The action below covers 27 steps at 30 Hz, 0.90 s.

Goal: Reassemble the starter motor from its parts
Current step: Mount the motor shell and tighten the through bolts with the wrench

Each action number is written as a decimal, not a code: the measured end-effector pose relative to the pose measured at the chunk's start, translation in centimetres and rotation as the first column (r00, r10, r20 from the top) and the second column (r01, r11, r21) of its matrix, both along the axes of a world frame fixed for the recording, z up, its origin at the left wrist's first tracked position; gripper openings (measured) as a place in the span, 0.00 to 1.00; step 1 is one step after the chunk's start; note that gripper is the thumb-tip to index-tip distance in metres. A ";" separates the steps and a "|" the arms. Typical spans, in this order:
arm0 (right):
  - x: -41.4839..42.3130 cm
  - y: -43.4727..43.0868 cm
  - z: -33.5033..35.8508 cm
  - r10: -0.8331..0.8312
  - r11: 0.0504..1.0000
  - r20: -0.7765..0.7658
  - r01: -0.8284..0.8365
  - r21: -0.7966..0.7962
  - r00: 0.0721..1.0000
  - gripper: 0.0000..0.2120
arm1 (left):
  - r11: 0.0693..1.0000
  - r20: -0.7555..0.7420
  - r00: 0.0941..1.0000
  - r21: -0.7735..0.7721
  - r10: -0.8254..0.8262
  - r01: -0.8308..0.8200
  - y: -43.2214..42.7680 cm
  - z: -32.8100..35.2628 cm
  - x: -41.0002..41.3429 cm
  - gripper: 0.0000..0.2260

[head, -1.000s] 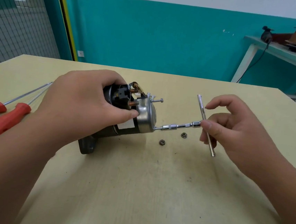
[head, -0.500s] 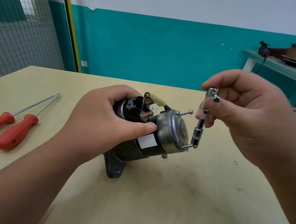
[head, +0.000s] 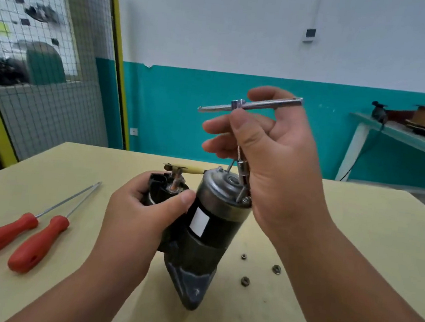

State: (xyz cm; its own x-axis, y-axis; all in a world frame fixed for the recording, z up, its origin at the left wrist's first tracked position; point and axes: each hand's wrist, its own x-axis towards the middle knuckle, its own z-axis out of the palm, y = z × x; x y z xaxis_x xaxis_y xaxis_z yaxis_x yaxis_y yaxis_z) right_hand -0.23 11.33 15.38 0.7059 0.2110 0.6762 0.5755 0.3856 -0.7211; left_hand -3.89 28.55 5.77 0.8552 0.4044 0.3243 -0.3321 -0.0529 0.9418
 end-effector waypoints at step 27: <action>-0.1 -1.1 -2.0 0.020 0.999 -0.115 -0.023 -0.027 0.993 0.10 | 0.993 -0.038 0.992 -0.005 -0.119 0.119 -0.3 -0.2 0.2 0.19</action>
State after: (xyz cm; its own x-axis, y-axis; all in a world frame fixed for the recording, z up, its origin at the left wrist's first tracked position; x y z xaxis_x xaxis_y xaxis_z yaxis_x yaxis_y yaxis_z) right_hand -0.36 10.18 13.36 0.7737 0.2446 0.5845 0.4802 0.3755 -0.7927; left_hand -3.71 28.28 5.57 0.9092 0.2996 0.2891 -0.2993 -0.0123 0.9541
